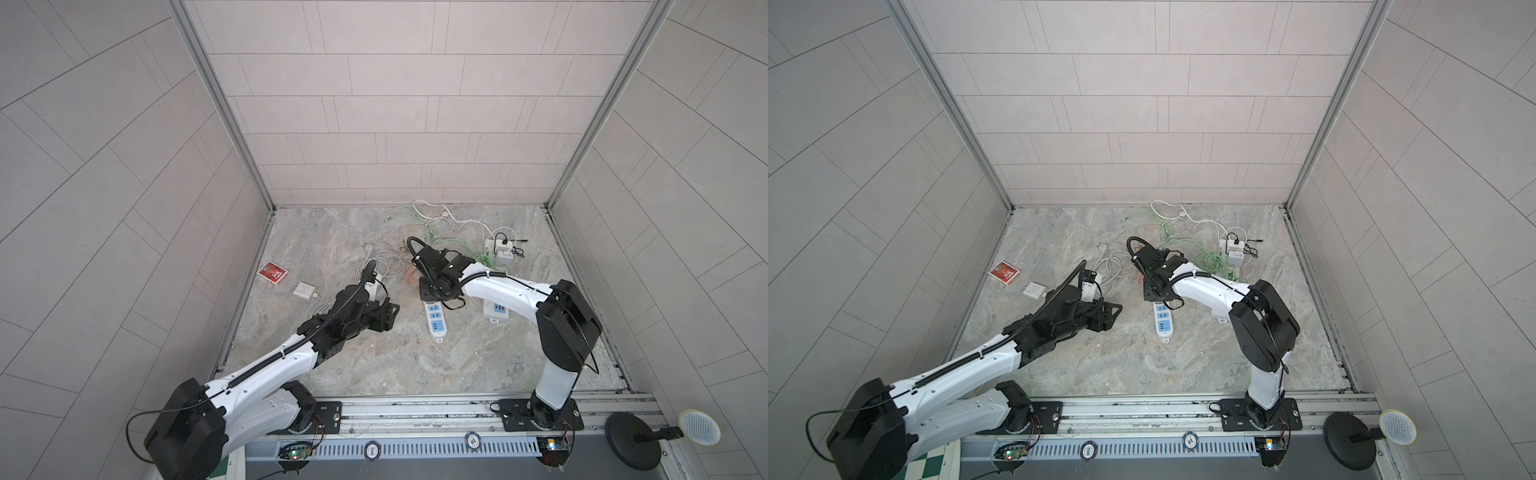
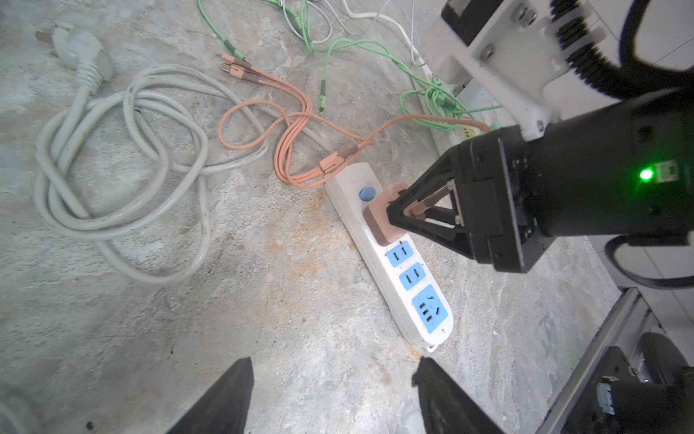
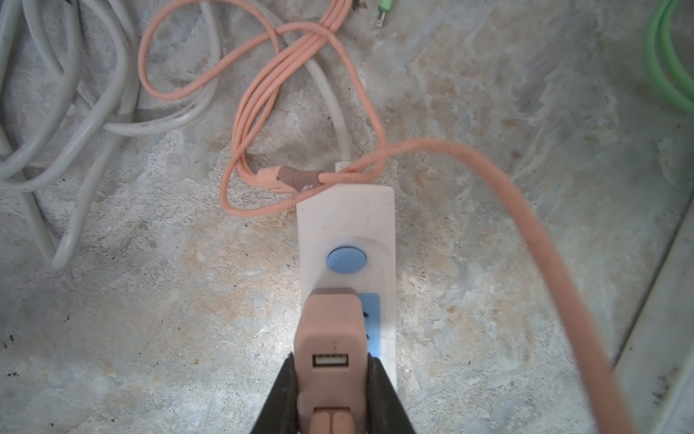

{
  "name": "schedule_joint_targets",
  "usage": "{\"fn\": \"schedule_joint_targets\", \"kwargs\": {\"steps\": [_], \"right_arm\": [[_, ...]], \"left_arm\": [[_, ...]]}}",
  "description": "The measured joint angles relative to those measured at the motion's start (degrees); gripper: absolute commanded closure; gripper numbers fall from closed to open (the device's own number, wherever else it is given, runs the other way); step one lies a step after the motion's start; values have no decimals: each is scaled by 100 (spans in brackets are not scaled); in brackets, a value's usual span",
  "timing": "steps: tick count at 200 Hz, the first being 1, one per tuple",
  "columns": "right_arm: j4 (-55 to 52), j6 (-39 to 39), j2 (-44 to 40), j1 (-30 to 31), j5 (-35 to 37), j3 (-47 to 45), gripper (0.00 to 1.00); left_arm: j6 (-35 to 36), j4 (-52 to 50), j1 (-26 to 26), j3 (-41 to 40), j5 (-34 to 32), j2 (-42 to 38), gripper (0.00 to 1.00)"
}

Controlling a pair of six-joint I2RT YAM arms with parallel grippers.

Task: Insert plugs into power strip
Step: Insert the plug into the socket.

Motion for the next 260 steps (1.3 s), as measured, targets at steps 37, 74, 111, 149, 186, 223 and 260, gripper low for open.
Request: {"fn": "schedule_joint_targets", "kwargs": {"steps": [37,74,111,149,186,223,260], "right_arm": [[-52,-52,74,63,179,20,100],[-225,-101,216,61,166,201,100],[-321,-199,245,-28,-11,282,100],[-308,-299,170,-136,-225,238,97],[-245,-387,50,-256,-374,122,90],[-435,-514,-31,-448,-431,105,75],[-544,-636,-50,-566,-564,107,69]], "left_arm": [[-28,-828,186,227,-796,-385,15],[-319,-1611,603,407,-1620,-761,4],[-590,-2100,1475,369,-1945,-1067,0],[-719,-2216,2555,317,-1934,-662,0],[-717,-2055,3119,350,-1840,258,0],[-721,-1740,3591,514,-1773,1027,0],[-721,-1346,3860,909,-1770,1788,0]]}}
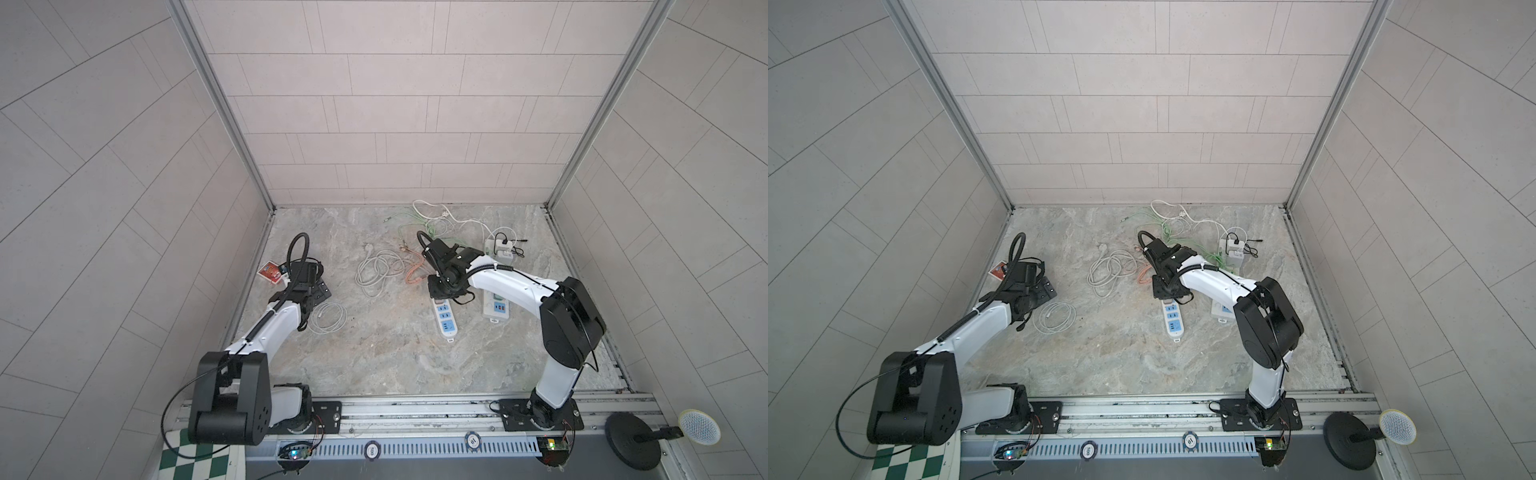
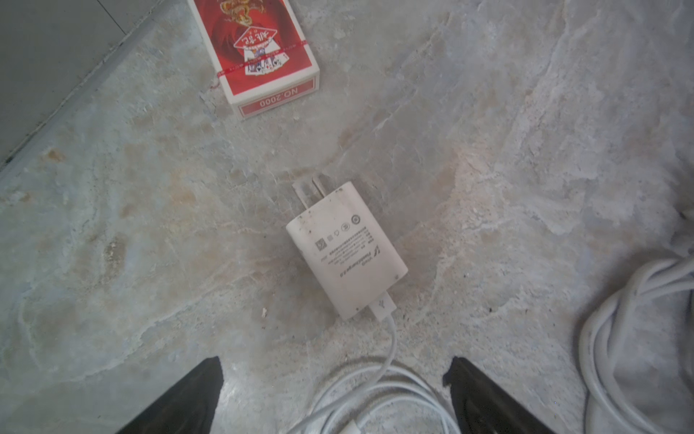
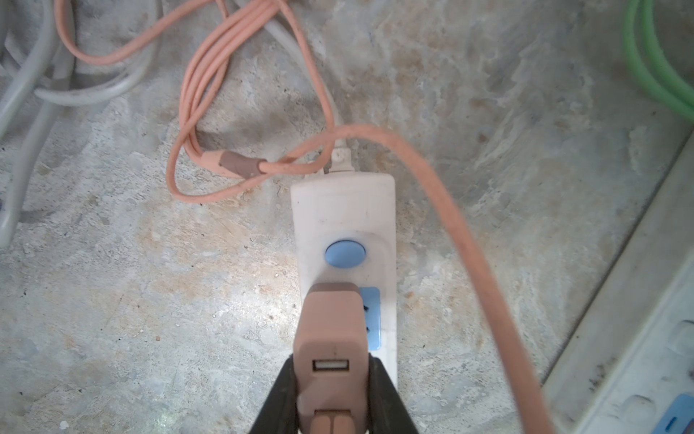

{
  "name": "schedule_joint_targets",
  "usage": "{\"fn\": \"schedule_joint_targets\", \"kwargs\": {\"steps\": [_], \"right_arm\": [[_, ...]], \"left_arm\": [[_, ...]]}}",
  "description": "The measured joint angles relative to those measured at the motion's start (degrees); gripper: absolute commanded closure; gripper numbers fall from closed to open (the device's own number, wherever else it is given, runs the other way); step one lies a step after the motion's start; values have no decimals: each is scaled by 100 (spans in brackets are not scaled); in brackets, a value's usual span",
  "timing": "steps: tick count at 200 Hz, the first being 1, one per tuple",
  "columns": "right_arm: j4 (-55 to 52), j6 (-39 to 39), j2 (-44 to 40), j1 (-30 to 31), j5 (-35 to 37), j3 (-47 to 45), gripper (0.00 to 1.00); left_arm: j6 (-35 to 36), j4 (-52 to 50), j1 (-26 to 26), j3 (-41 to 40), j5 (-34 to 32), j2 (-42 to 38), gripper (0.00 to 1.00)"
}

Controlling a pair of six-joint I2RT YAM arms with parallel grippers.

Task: Insert plugs into power strip
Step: Insert the plug into the socket.

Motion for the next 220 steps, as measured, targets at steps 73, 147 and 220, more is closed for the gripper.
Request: {"fn": "schedule_joint_targets", "kwargs": {"steps": [73,147,220], "right_arm": [[-188,-142,-256,-184,-280,-81,60],[-236,-236,-850,-267,-452,-326,60],[-203,-354,-1224,-553,-704,-684,60]], "left_arm": [[-85,271,496,1058,490,1652,1],[-190,496,619,1196,1329,2085,14],[-855,1421,57,-162,1971,1064,22]]}}
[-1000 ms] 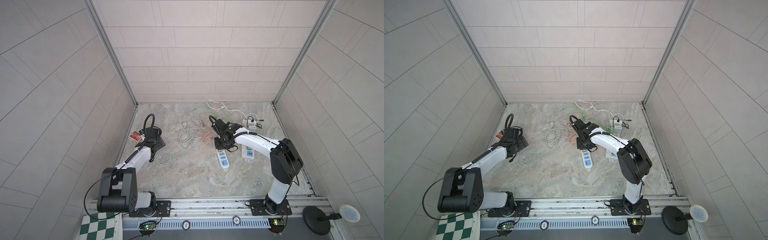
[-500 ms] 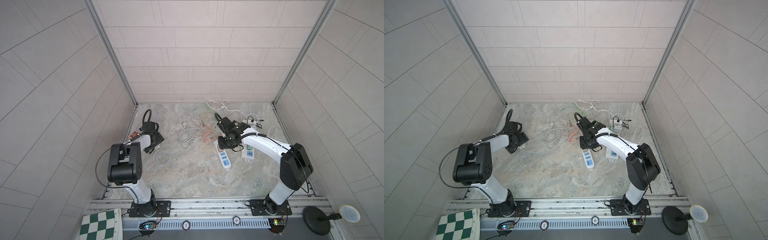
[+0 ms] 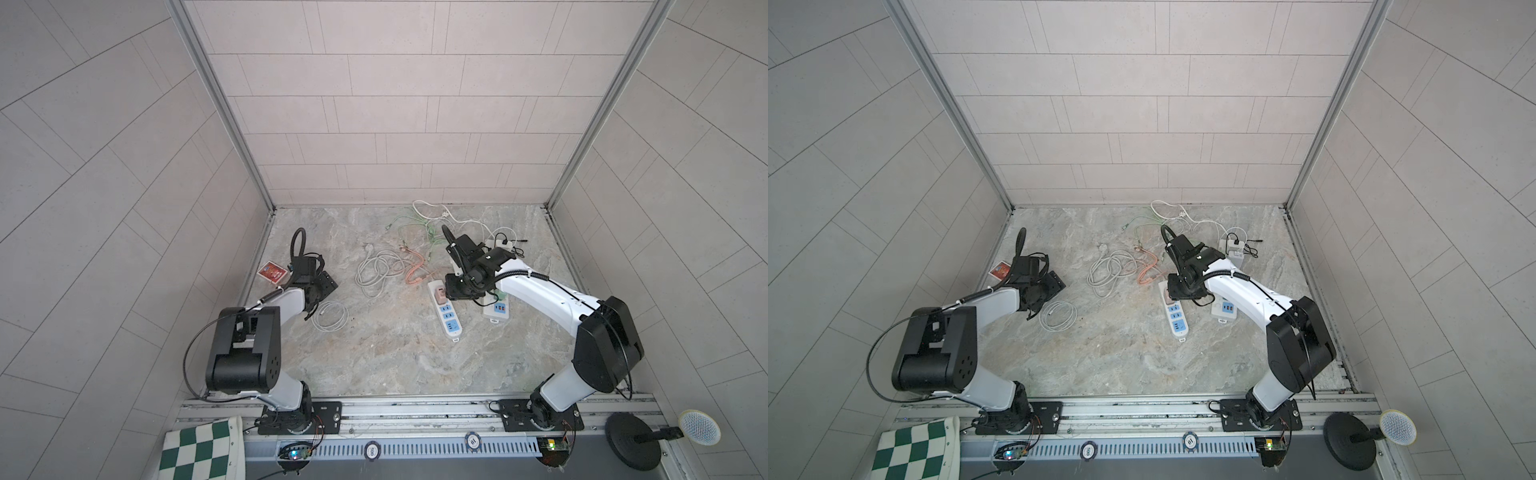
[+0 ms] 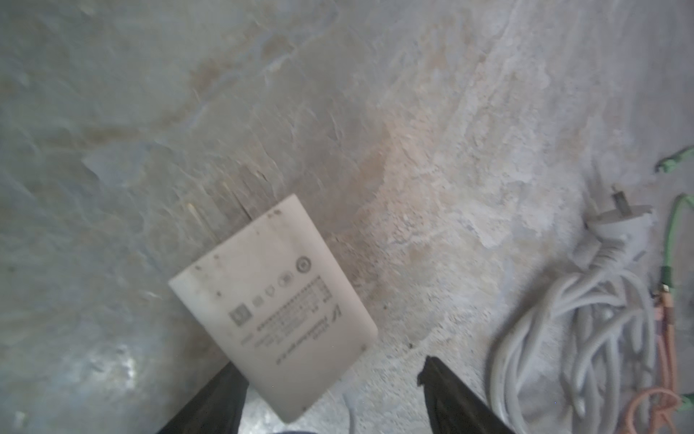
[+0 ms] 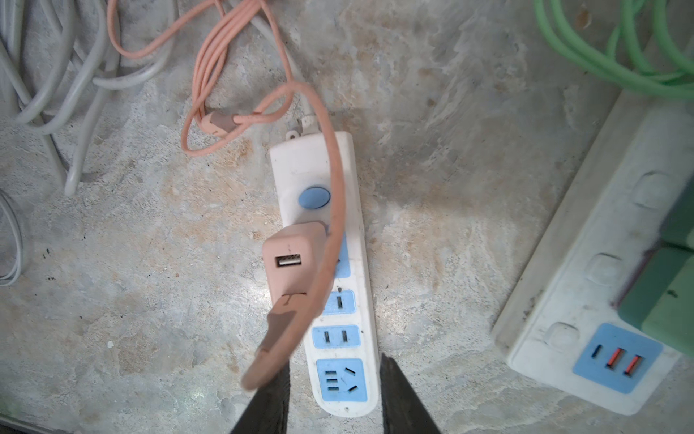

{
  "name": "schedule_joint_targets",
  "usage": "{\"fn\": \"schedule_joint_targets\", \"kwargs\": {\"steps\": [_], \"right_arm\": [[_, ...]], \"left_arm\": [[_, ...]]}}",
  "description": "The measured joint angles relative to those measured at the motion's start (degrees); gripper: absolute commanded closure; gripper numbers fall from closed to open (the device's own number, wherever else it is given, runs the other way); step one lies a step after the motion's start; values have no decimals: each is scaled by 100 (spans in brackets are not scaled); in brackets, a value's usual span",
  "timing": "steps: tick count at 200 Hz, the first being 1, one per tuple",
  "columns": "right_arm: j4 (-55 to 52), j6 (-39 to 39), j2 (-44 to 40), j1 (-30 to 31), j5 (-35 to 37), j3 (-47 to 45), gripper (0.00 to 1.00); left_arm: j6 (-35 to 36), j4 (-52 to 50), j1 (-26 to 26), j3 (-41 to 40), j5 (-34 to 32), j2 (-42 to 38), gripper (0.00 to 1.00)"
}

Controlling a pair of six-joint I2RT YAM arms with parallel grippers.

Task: Insert plugs into power strip
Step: Insert the plug into the socket, then pick up the plug from the middle-left of the table.

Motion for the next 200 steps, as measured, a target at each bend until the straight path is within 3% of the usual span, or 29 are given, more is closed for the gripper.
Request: {"fn": "schedule_joint_targets", "kwargs": {"steps": [64,107,160,200], "right_arm": [[125,-168,-173,-273,-289,-330,60],[151,-310,-260,-328,-463,-378,60],[149,-361,-597,-389,-535,-503,60],[142,-356,-741,-439,-538,-649,60]], "left_arm": [[-981,-92,-1303,-756,-334,-966,21],[-1104,-245,-1779,-695,-708,-949,22],[72,-413,-1840,501,-83,76,18],[1521,-1987,-1840,1987,111,439,15]]}}
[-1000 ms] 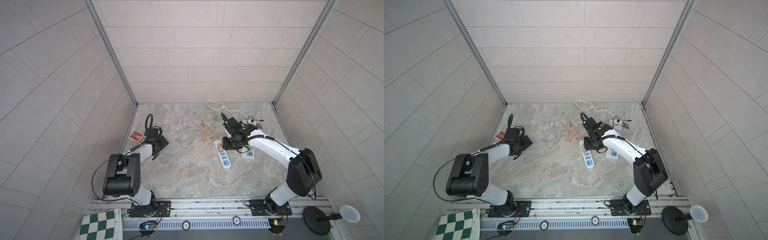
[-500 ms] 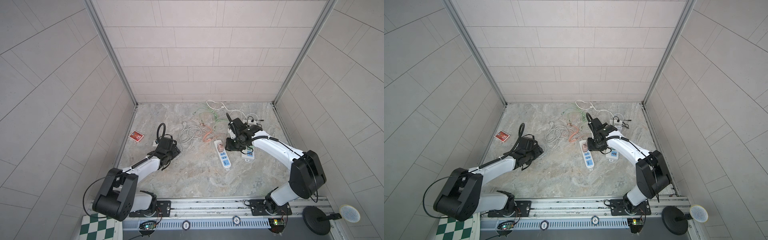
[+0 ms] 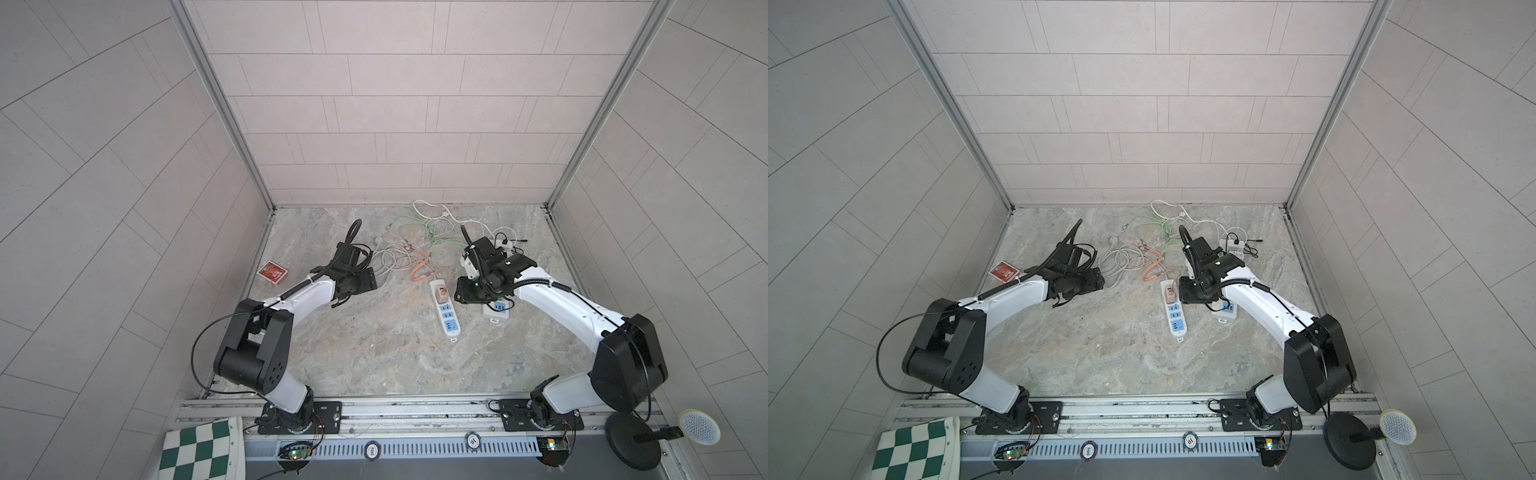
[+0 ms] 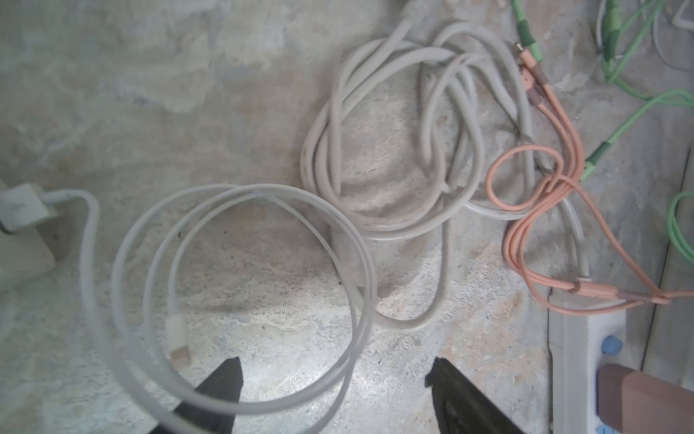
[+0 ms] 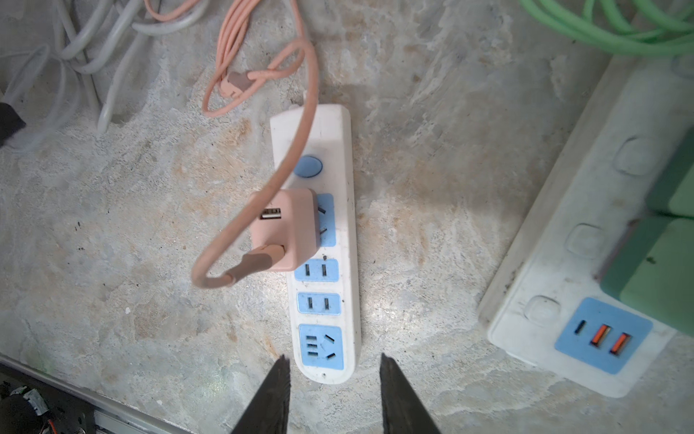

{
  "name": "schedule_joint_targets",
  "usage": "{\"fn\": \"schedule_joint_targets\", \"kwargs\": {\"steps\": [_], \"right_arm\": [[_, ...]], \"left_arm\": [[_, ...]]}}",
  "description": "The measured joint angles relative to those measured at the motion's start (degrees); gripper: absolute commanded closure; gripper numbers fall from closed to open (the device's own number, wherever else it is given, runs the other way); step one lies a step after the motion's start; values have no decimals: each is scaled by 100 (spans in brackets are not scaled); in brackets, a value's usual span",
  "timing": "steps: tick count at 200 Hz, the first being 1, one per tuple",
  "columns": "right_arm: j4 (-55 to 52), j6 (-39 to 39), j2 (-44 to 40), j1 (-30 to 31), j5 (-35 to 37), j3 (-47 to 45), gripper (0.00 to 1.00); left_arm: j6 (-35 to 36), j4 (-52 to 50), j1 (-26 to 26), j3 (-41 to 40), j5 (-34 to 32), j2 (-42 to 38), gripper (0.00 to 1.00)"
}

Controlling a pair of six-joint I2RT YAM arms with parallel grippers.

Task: Insert plugs into power strip
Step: Pick up the plug from the middle-left of the table.

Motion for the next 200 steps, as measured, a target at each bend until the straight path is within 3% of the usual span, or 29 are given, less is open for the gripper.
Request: {"fn": "schedule_joint_targets", "kwargs": {"steps": [30,77,109,141,200], "right_arm": [[-13,-2,-39,-13,-24,-31,60],[-63,-26,-192,-17,-90,-33,60],[-74,-70,-275,-26,-155,-98,60],[-92,-125,-286,-50,-232,-184,60],[-210,-219,-527,-153,-321,-192,60]], "left_arm": [[883,-1167,20,822,-367,136,13],[1639,-1980,79,1023,-894,120,13],[1989,-1775,170,678,-1403,-229,12],[2262,-1329,575,195,-1882,-813,12],[2566,-1121,1233,501,-2142,28,16]]}}
